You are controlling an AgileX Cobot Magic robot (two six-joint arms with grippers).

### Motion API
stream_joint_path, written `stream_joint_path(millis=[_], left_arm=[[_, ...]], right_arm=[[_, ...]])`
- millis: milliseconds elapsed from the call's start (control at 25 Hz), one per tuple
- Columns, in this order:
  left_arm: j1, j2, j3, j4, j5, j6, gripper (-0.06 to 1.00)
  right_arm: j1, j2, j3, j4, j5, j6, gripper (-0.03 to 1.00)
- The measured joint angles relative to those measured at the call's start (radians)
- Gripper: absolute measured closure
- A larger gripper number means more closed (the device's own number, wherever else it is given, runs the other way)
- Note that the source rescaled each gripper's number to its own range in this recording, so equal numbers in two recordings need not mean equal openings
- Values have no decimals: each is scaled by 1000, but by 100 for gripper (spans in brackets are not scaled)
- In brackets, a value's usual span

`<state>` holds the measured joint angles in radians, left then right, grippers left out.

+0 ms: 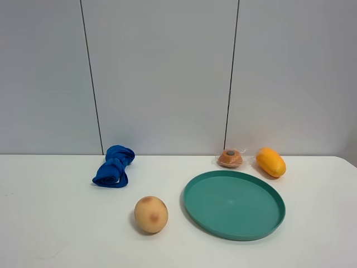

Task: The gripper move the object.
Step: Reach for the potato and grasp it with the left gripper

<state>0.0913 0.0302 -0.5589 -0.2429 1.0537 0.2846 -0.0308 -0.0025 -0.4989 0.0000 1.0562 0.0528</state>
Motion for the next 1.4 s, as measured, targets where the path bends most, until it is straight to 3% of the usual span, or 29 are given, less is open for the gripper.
stream_joint_path(millis=[200, 480, 600, 840, 1040, 1400], left_arm=[[0, 207, -199, -22, -48, 0, -6], [0, 585, -468, -143, -10, 0, -6], [0, 724, -520, -183, 0, 3, -6], [-14, 995, -542, -185, -40, 43, -6], [-135, 1222, -626, -127, -87, 46, -6], [-469, 1549, -851, 40, -176, 42, -6]], right_arm=[[0, 0, 0, 0, 0, 0, -3], [0, 0, 0, 0, 0, 0, -3], [0, 0, 0, 0, 0, 0, -3], [0, 0, 0, 0, 0, 0, -3], [0, 0, 0, 0, 0, 0, -3], [0, 0, 0, 0, 0, 0, -3]])
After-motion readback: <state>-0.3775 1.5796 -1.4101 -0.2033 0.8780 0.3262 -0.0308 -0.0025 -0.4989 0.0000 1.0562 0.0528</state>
